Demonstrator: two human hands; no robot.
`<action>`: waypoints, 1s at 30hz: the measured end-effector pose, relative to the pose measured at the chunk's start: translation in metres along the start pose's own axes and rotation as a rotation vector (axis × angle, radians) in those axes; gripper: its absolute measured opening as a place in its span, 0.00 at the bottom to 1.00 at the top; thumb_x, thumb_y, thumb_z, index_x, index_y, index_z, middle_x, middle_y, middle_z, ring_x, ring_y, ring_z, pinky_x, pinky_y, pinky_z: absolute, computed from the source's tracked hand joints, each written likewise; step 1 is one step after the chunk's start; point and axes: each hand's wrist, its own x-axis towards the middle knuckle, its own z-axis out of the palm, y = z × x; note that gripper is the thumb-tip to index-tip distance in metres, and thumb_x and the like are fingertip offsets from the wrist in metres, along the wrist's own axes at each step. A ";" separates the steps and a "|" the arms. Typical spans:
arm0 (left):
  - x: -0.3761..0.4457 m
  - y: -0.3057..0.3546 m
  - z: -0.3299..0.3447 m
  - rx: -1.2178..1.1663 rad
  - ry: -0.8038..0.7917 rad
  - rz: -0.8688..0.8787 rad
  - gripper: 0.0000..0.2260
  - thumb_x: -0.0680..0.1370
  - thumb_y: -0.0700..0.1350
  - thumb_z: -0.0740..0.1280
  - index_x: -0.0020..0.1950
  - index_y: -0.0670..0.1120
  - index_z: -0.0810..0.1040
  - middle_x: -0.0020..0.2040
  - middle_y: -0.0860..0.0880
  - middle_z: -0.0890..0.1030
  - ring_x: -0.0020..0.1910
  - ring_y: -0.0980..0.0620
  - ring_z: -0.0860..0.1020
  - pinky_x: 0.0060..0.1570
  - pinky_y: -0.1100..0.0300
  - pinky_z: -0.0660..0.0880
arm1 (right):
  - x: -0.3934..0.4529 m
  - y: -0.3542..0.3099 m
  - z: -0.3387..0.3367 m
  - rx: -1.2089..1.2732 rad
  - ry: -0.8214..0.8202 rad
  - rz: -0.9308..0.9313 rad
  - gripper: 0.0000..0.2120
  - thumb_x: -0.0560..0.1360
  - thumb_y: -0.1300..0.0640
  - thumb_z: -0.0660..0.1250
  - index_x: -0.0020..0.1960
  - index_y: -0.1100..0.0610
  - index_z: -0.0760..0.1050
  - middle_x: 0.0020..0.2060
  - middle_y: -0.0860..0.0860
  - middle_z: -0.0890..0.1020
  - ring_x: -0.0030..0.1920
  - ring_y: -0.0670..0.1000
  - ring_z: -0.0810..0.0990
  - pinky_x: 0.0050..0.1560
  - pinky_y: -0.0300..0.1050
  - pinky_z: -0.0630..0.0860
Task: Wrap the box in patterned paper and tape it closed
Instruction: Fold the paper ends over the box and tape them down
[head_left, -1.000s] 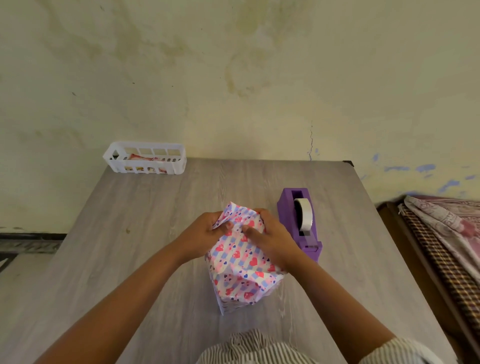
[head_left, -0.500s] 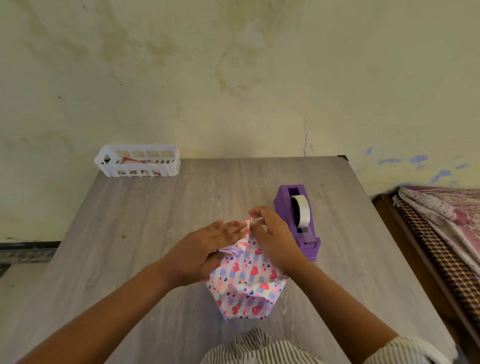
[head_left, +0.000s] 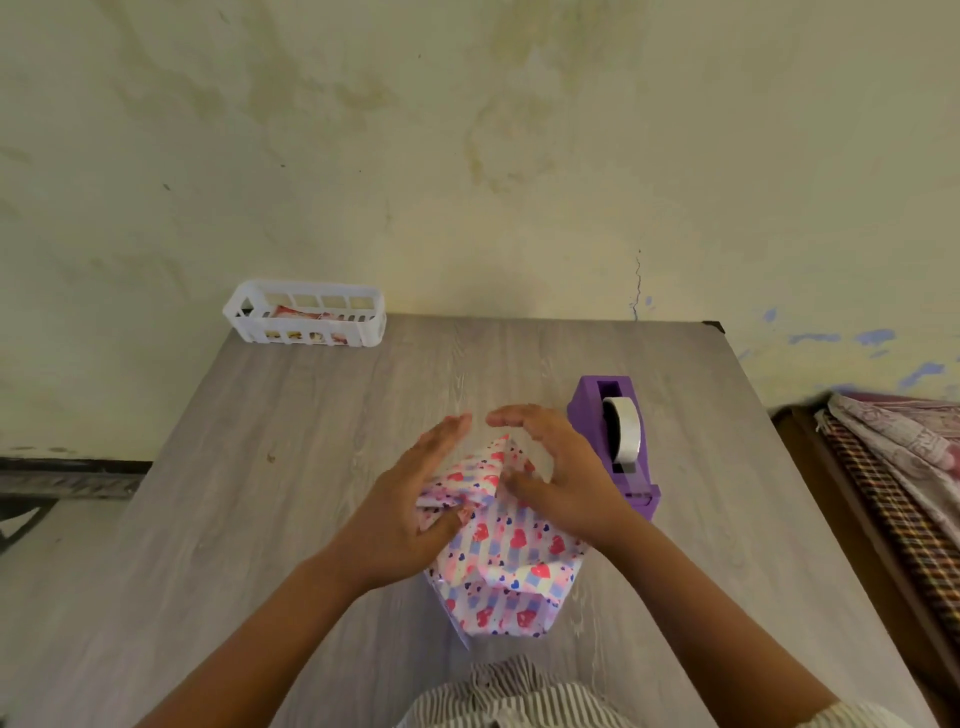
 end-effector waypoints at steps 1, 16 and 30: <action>-0.001 0.002 -0.001 -0.090 0.041 -0.044 0.33 0.74 0.58 0.66 0.76 0.52 0.58 0.74 0.61 0.61 0.72 0.64 0.59 0.68 0.70 0.60 | -0.001 -0.004 -0.003 -0.025 -0.068 -0.049 0.21 0.69 0.57 0.68 0.62 0.49 0.74 0.60 0.42 0.74 0.64 0.42 0.70 0.65 0.37 0.65; -0.021 -0.006 0.002 -0.078 0.231 -0.157 0.15 0.76 0.51 0.64 0.62 0.61 0.73 0.53 0.77 0.74 0.55 0.71 0.75 0.54 0.74 0.71 | 0.007 -0.023 0.005 -0.436 -0.048 -0.479 0.14 0.74 0.55 0.58 0.45 0.57 0.82 0.40 0.49 0.85 0.38 0.48 0.83 0.39 0.38 0.78; -0.027 0.003 0.011 0.042 0.457 -0.032 0.25 0.79 0.61 0.55 0.57 0.44 0.80 0.53 0.51 0.82 0.51 0.57 0.79 0.50 0.71 0.75 | 0.030 -0.035 -0.014 -0.792 -0.289 -0.849 0.19 0.64 0.64 0.76 0.54 0.56 0.80 0.48 0.54 0.81 0.46 0.54 0.80 0.36 0.45 0.78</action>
